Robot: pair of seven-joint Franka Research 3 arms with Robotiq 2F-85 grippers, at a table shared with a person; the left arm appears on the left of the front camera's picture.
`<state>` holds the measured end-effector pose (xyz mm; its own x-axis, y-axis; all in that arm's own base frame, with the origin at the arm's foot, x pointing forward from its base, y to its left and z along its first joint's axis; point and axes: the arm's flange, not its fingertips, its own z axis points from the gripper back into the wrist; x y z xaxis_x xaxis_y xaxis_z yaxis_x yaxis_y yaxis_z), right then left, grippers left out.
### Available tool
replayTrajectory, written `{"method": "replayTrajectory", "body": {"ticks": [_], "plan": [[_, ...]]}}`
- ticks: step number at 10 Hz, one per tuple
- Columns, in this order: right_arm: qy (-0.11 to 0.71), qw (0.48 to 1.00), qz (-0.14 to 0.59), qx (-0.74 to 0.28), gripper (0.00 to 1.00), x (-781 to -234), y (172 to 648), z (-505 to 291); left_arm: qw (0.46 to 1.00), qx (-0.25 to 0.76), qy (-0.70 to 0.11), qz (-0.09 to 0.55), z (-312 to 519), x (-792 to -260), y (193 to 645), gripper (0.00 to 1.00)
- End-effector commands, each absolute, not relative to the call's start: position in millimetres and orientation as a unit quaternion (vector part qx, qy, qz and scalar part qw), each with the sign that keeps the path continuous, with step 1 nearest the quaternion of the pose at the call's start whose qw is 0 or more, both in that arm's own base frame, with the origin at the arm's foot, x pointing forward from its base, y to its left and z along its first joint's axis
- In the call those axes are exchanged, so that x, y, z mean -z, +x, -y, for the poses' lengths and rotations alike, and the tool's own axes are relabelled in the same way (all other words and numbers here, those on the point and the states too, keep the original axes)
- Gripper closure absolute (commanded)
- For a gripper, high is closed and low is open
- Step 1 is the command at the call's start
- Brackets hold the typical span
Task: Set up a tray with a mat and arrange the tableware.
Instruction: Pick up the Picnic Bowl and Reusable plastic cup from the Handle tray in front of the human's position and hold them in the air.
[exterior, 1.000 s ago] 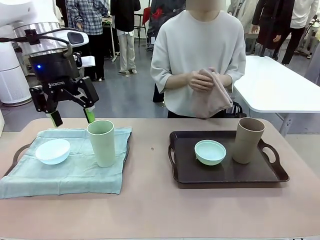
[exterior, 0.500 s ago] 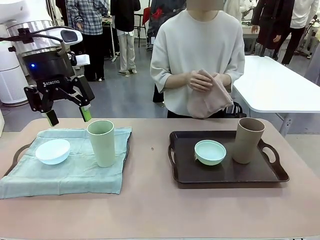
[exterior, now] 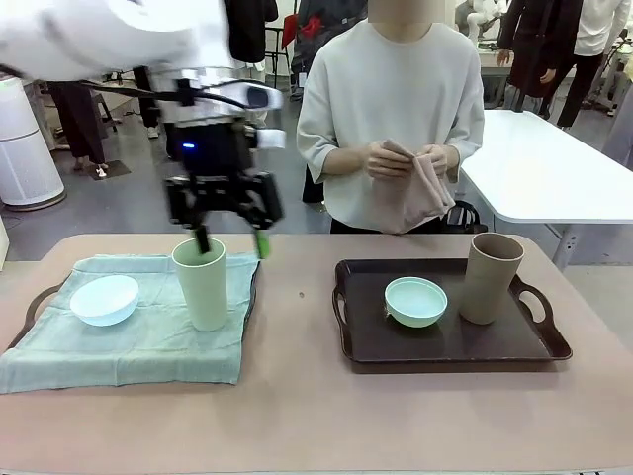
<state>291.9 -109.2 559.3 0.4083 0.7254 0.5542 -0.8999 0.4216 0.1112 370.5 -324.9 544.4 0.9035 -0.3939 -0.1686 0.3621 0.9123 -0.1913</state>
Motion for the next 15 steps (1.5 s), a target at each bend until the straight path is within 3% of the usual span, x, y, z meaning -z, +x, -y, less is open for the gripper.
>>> {"method": "replayTrajectory", "body": {"ticks": [1,3,5,6,7,10,11,12,15], "plan": [[0.212,0.782,0.254,-0.529,0.0,-588.5,321.4,111.3,0.971,0.214,-0.039,-0.102,373.8,-555.7,398.3,0.0],[0.206,0.777,0.281,-0.524,0.0,-610.5,358.1,103.8,0.965,0.244,-0.043,-0.087,415.2,-549.2,416.5,0.0],[0.211,0.805,0.277,-0.48,0.0,-621.2,392.0,104.8,0.963,0.261,-0.048,-0.05,439.8,-544.4,429.6,0.0],[0.228,0.823,0.266,-0.447,0.0,-623.6,399.0,107.7,0.959,0.272,-0.064,-0.044,449.5,-546.8,431.9,0.0],[0.207,0.79,0.281,-0.504,0.0,-619.1,374.3,101.5,0.961,0.261,-0.055,-0.074,428.0,-538.9,420.4,0.0],[0.209,0.802,0.273,-0.488,0.0,-620.4,391.8,104.8,0.96,0.267,-0.061,-0.065,439.3,-540.0,428.2,0.0],[0.243,0.709,0.22,-0.624,0.0,-610.3,399.4,118.7,0.945,0.311,-0.08,-0.066,440.0,-536.2,423.6,0.0],[0.289,0.7,0.182,-0.627,0.0,-587.8,429.2,143.7,0.933,0.34,-0.08,-0.081,438.9,-530.3,422.0,0.0],[0.315,0.643,0.122,-0.688,0.0,-530.0,468.4,184.7,0.914,0.398,-0.076,-0.038,435.6,-517.6,419.9,0.0]]}}
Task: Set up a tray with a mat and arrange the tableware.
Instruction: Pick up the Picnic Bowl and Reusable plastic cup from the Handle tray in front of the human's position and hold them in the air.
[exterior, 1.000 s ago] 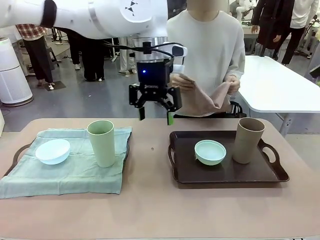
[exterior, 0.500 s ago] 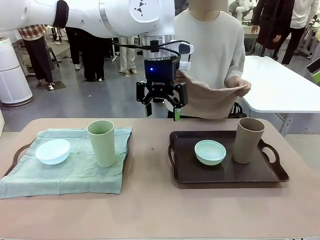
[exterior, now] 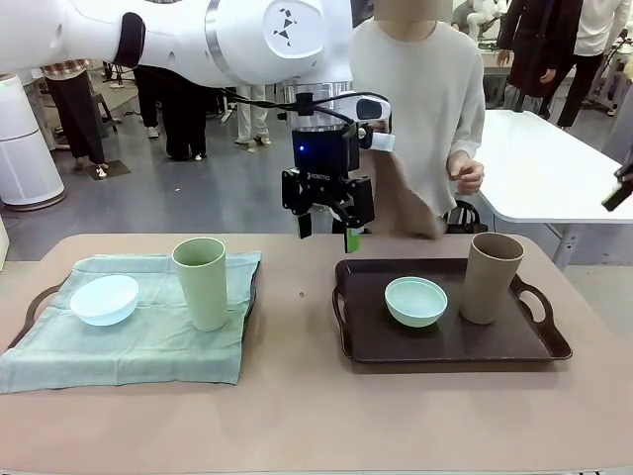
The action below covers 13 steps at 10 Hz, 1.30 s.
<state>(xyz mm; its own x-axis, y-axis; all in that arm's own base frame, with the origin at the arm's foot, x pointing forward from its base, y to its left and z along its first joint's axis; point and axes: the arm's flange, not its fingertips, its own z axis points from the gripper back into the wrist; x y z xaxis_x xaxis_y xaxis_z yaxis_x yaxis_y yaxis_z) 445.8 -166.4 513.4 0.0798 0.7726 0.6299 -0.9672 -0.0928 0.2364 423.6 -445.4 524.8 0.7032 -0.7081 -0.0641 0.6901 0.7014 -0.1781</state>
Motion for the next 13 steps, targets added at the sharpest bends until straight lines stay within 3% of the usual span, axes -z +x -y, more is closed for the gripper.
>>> {"method": "replayTrajectory", "body": {"ticks": [1,3,5,7,9,10,11,13], "plan": [[0.301,0.634,0.13,-0.701,0.0,-517.1,472.6,184.8,0.916,0.397,-0.061,-0.005,434.1,-508.3,430.2,0.0],[0.292,0.659,0.236,-0.652,0.0,-495.1,485.7,175.6,0.916,0.391,-0.084,0.019,440.2,-484.2,453.1,0.0],[0.286,0.661,0.261,-0.642,0.0,-474.4,495.2,166.5,0.916,0.385,-0.1,0.047,454.2,-469.7,466.9,0.0],[0.283,0.676,0.264,-0.627,0.0,-456.5,509.7,163.0,0.918,0.368,-0.112,0.094,479.8,-453.0,489.3,0.0],[0.284,0.69,0.257,-0.614,0.0,-446.4,514.0,160.7,0.927,0.34,-0.07,0.144,504.2,-438.4,492.2,0.0],[0.281,0.7,0.257,-0.603,0.0,-443.9,514.0,162.6,0.942,0.295,-0.051,0.151,511.3,-434.9,491.0,0.0],[0.284,0.675,0.253,-0.632,0.0,-449.0,512.7,163.9,0.918,0.365,-0.109,0.11,489.7,-441.4,492.8,0.0],[0.284,0.675,0.253,-0.632,0.0,-449.0,512.7,163.9,0.918,0.365,-0.109,0.11,489.7,-441.4,492.8,0.0]]}}
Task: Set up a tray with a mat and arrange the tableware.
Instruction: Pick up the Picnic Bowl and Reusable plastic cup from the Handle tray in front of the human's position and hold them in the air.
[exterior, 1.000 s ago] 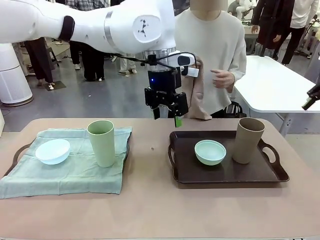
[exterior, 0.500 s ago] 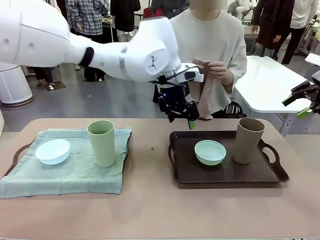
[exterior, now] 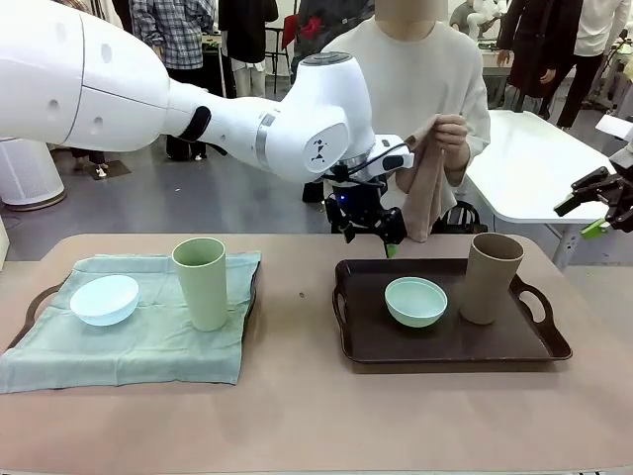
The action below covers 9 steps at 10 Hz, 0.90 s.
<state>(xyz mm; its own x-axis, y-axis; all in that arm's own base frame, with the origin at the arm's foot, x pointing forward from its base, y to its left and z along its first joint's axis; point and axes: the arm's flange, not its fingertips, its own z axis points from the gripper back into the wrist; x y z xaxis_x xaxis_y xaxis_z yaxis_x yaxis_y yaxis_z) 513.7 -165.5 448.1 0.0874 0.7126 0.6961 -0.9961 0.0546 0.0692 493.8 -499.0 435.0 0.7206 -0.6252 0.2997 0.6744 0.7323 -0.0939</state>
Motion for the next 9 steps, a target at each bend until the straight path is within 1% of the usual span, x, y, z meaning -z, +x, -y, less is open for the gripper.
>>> {"method": "replayTrajectory", "body": {"ticks": [1,2,3,4,5,7,9], "plan": [[0.284,0.675,0.253,-0.632,0.0,-449.0,512.7,163.9,0.918,0.365,-0.109,0.11,489.7,-441.4,492.8,0.0],[0.282,0.681,0.251,-0.627,0.0,-448.1,513.7,165.5,0.918,0.365,-0.109,0.11,489.7,-441.4,492.8,0.0],[0.311,0.645,0.266,-0.645,0.0,-437.9,514.4,164.0,0.921,0.356,-0.102,0.122,497.0,-435.9,495.1,0.0],[0.324,0.652,0.282,-0.625,0.0,-419.2,524.4,163.1,0.943,0.28,-0.07,0.163,500.4,-425.7,479.7,0.0],[0.335,0.652,0.301,-0.61,0.0,-408.1,528.3,165.0,0.954,0.219,-0.02,0.206,506.6,-414.7,465.4,0.0],[0.373,0.653,0.304,-0.585,0.0,-393.9,524.4,165.8,0.959,0.155,0.017,0.235,514.6,-405.6,447.7,0.0],[0.368,0.633,0.295,-0.614,0.0,-384.2,511.5,154.8,0.961,0.077,0.019,0.265,520.9,-399.2,444.8,0.0]]}}
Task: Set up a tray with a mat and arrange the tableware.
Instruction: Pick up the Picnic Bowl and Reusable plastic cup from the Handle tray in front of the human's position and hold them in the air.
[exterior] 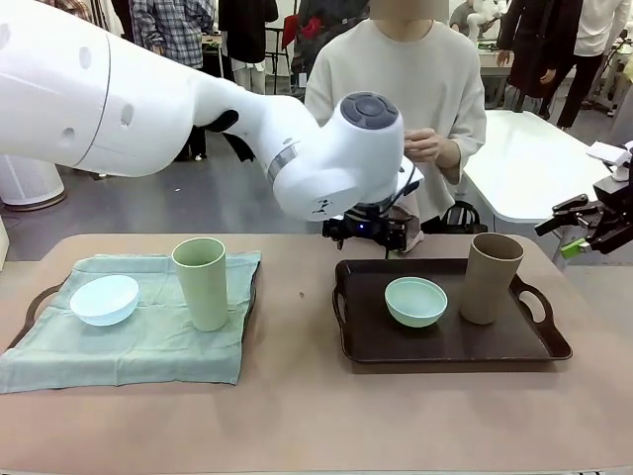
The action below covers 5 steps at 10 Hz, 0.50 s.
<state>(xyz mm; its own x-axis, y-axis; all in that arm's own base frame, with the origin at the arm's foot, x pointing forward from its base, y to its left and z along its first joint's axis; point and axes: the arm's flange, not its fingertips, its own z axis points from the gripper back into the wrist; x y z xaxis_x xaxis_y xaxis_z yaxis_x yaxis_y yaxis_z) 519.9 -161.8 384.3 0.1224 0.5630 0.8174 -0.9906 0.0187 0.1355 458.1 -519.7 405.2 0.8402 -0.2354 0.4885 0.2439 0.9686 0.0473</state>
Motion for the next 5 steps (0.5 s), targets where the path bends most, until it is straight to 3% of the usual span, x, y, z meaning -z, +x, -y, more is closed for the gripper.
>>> {"method": "replayTrajectory", "body": {"ticks": [1,2,3,5], "plan": [[0.361,0.632,0.293,-0.621,0.0,-382.9,509.9,153.3,0.962,0.039,-0.002,0.269,523.9,-395.5,447.7,0.0],[0.359,0.632,0.293,-0.621,0.0,-382.4,509.8,153.6,0.961,0.027,-0.041,0.271,525.0,-399.5,448.5,0.0],[0.354,0.642,0.285,-0.617,0.0,-380.3,510.2,154.8,0.962,0.083,-0.006,0.26,521.7,-402.3,454.5,0.0],[0.368,0.64,0.292,-0.608,0.0,-383.1,518.3,156.3,0.962,0.083,-0.006,0.26,521.7,-402.3,454.5,0.0]]}}
